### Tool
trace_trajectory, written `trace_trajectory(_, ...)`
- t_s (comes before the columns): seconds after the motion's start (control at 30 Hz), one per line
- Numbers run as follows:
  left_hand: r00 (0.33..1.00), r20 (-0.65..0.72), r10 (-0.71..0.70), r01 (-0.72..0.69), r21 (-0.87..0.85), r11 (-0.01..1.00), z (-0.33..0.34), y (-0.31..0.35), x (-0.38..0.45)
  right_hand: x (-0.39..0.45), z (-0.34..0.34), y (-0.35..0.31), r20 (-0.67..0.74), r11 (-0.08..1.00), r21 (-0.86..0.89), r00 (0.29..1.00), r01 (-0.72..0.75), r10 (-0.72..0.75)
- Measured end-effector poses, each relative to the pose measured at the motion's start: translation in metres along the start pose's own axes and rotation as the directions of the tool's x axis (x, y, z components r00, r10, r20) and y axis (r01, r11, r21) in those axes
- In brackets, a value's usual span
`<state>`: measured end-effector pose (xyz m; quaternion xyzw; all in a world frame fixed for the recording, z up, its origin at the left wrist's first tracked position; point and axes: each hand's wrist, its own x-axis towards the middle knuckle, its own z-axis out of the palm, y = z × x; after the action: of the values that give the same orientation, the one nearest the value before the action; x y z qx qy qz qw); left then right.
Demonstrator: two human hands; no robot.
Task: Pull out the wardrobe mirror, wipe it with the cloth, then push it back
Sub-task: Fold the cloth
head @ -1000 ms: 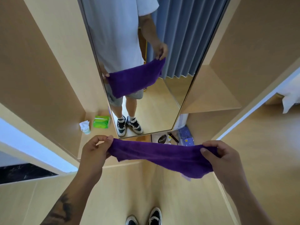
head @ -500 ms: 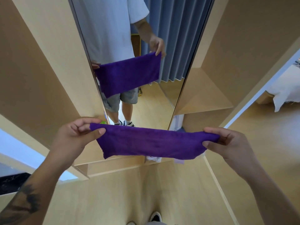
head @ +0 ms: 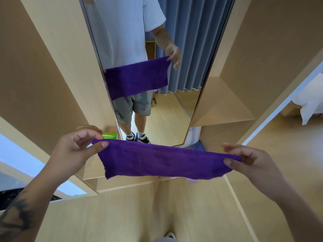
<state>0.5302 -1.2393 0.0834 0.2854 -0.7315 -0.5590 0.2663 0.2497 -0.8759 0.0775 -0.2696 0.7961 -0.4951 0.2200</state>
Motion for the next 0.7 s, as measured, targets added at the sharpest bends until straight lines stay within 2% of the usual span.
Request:
trace_trajectory(0.07, 0.992, 0.065, -0.107, 0.119, -0.230, 0.966, 0.002, -0.002, 0.001, 0.002, 0.004, 0.002, 0.076, 0.905, 0.414, 0.995, -0.095, 0.069)
trace_trajectory(0.1, 0.982, 0.090, -0.167, 0.187, -0.303, 0.935, 0.006, -0.005, 0.001, 0.004, 0.009, 0.002, 0.087, 0.841, 0.525, 0.991, -0.133, 0.103)
trace_trajectory(0.17, 0.953, 0.082, -0.292, 0.301, -0.361, 0.883, 0.018, -0.009, 0.003, 0.008, 0.025, 0.002, 0.052, 0.781, 0.597, 0.980, -0.183, 0.190)
trace_trajectory(0.27, 0.902, 0.004, -0.431, 0.405, -0.352, 0.844, 0.044, -0.012, 0.005, 0.018, 0.053, 0.002, -0.062, 0.847, 0.453, 0.938, -0.279, 0.342)
trace_trajectory(0.37, 0.890, -0.010, -0.456, 0.426, -0.339, 0.839, 0.077, -0.012, -0.003, 0.024, 0.085, -0.002, -0.157, 0.883, 0.354, 0.912, -0.307, 0.380)
trace_trajectory(0.5, 0.886, 0.020, -0.464, 0.436, -0.379, 0.816, 0.124, -0.006, -0.019, 0.019, 0.131, -0.018, -0.224, 0.942, 0.230, 0.928, -0.246, 0.297)
trace_trajectory(0.6, 0.899, 0.055, -0.434, 0.420, -0.384, 0.822, 0.149, 0.002, -0.028, 0.010, 0.159, -0.033, -0.264, 0.983, 0.120, 0.950, -0.140, 0.167)
trace_trajectory(0.7, 0.906, 0.072, -0.418, 0.408, -0.414, 0.814, 0.163, 0.007, -0.036, 0.002, 0.177, -0.044, -0.302, 0.988, 0.144, 0.948, -0.063, 0.104)
